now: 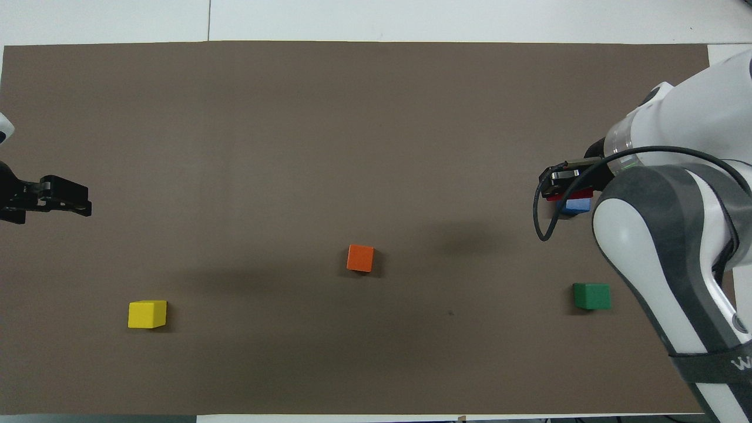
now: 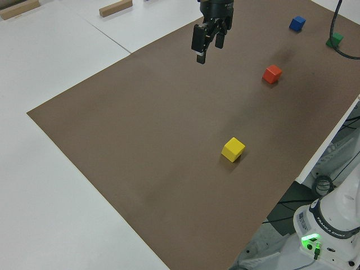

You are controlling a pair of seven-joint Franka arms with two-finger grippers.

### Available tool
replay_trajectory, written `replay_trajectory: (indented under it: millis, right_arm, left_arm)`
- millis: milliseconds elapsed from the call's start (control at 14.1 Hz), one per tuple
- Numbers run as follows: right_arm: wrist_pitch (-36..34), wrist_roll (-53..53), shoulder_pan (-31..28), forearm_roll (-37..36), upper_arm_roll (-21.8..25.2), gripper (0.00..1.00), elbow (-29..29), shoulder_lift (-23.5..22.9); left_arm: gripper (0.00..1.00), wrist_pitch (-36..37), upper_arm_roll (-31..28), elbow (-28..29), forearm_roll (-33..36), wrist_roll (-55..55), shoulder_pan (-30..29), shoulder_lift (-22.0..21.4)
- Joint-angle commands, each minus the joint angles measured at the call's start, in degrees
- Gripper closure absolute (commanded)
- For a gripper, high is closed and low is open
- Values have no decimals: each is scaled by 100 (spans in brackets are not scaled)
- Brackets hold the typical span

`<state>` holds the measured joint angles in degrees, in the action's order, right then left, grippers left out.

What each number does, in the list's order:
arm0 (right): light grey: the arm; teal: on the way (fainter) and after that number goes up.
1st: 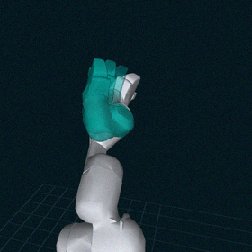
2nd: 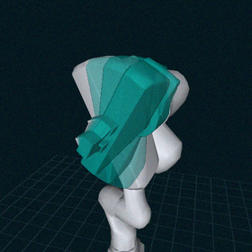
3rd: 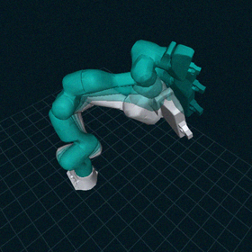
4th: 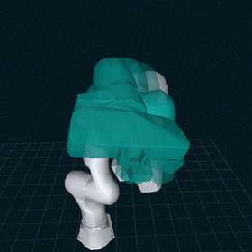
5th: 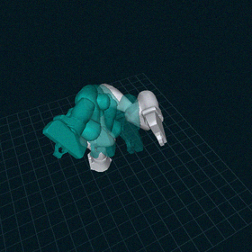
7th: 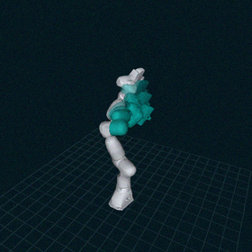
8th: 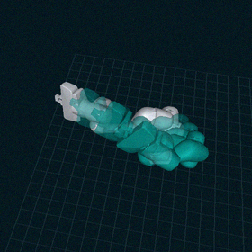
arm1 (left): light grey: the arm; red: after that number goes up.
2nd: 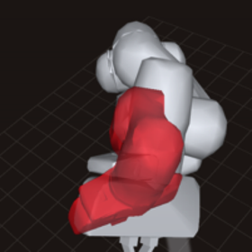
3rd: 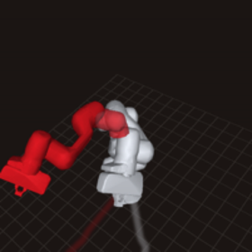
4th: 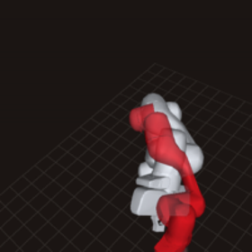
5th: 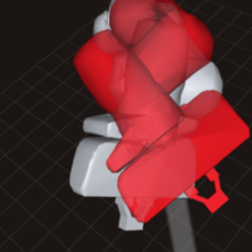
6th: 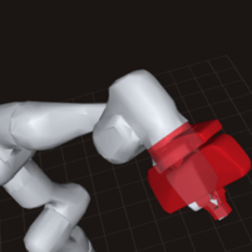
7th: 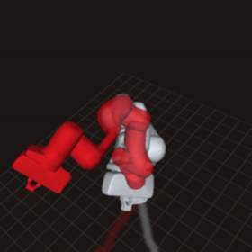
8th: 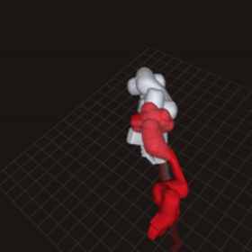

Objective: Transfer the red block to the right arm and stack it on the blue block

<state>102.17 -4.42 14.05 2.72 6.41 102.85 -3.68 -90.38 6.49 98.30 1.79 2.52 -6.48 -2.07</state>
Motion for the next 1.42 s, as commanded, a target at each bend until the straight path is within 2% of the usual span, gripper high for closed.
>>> replay_trajectory:
  millis: [0,213,782,1350]
  right_arm:
    - [39,-103,-314,-552,-70,100,435,8]
    - [539,-208,-473,-746,-70,100,972,-149]
    - [1937,-455,-815,-1011,-70,100,1457,-686]
    - [2097,-525,-807,-1002,-79,100,1448,-748]
  left_arm:
    - [0,-199,-52,-107,129,-93,121,22]
    - [0,-76,19,-276,-38,-24,156,102]
    - [0,-296,89,-250,-109,-6,147,93]
    - [0,-269,80,-214,-109,-14,156,75]
